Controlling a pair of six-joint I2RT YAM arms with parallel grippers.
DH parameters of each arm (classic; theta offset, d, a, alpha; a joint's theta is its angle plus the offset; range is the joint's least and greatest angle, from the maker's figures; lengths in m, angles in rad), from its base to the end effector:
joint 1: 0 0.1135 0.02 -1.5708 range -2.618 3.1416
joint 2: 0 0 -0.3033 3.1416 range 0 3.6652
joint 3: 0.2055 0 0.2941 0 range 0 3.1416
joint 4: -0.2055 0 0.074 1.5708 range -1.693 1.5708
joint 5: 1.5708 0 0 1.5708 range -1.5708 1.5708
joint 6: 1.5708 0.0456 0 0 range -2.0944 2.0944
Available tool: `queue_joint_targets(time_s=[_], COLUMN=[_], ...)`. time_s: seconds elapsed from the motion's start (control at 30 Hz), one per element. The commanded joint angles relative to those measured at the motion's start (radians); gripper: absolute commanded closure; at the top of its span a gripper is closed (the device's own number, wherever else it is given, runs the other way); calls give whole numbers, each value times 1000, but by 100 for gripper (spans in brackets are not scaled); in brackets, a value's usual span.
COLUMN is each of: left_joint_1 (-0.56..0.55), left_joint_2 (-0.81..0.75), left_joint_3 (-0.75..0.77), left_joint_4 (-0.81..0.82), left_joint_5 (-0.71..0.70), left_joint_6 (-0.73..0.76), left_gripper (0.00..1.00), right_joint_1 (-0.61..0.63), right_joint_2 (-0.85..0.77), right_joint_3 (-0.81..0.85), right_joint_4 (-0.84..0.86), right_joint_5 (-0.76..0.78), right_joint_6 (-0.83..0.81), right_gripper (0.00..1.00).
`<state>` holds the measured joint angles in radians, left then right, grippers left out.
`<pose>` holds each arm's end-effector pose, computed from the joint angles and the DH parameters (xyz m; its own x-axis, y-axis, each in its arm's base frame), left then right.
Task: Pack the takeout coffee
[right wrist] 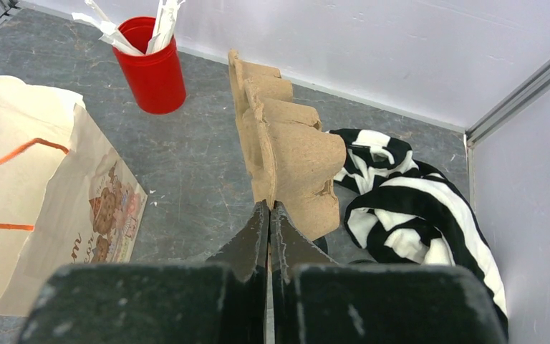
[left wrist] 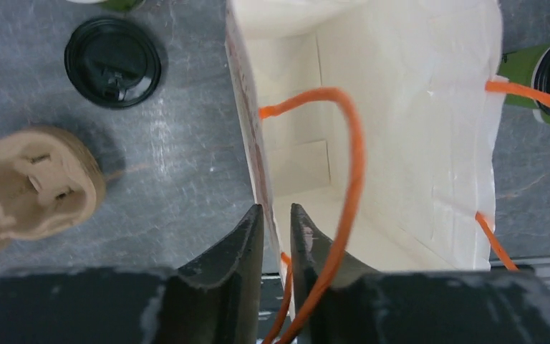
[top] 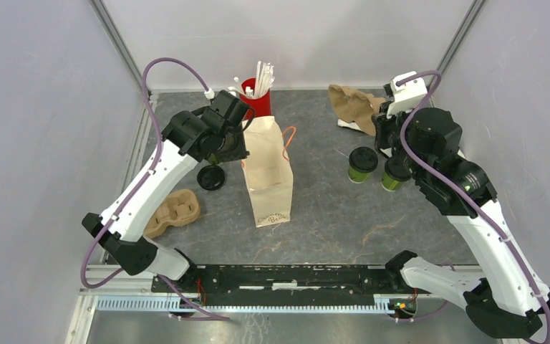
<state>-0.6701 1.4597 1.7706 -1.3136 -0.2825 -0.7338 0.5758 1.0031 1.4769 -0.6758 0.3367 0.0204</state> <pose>0.2473 -0.1798 0.4609 -0.8113 -0.1777 -0.5569 -0.0868 0.9787 -0.1858 0.1763 0.0965 0.5305 -0.1732 -0.0895 -0.9808 -0.2390 0.9699 -0.0463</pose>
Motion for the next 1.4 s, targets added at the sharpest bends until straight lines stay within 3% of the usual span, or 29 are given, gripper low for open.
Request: queue_joint_targets(time_s=[0.0, 0.1, 0.2, 0.43, 0.6, 0.63, 0.67, 0.77, 0.8, 0.87, 0.93, 1.03, 1.23, 1.37], left_joint_1=[-8, -8, -8, -5, 56, 60, 61, 64, 63, 63, 62, 61, 62, 58], left_joint_2=[-49, -85, -115, -124, -21, 2, 26, 103, 126, 163, 169, 83, -186, -182], left_joint_3=[-60, -121, -157, -212, -137, -109, -75, 100, 163, 269, 328, 255, -84, -161], left_joint_4=[196, 350, 461, 556, 473, 448, 403, 255, 198, 85, -33, -148, -31, 8], left_joint_5=[57, 158, 262, 455, 443, 403, 359, 225, 208, 172, 158, 143, 289, 341], left_joint_6=[223, 356, 481, 724, 693, 664, 636, 509, 460, 336, 196, -23, -435, -569], left_gripper=[78, 92, 97, 98, 98, 95, 85, 27, 15, 3, 0, 0, 0, 0], right_joint_1=[2, 0, 2, 2, 0, 2, 2, 2, 1, 2, 2, 2, 1, 4], right_joint_2=[-13, -13, -17, -13, 6, 8, 10, 6, 5, -1, -16, -72, -117, -135], right_joint_3=[22, 36, 50, 97, 155, 162, 166, 167, 166, 153, 129, 30, -17, -35], right_joint_4=[16, 0, -15, -65, -104, -108, -109, -110, -110, -107, -95, -33, 0, 6], right_joint_5=[9, 17, 9, 15, 15, 11, 9, -6, -11, -24, -38, -58, -57, -74], right_joint_6=[-6, -8, -12, -31, -32, -30, -30, -22, -22, -22, -22, -22, 25, 6], right_gripper=[100, 100, 100, 100, 100, 100, 100, 100, 100, 100, 100, 100, 100, 100])
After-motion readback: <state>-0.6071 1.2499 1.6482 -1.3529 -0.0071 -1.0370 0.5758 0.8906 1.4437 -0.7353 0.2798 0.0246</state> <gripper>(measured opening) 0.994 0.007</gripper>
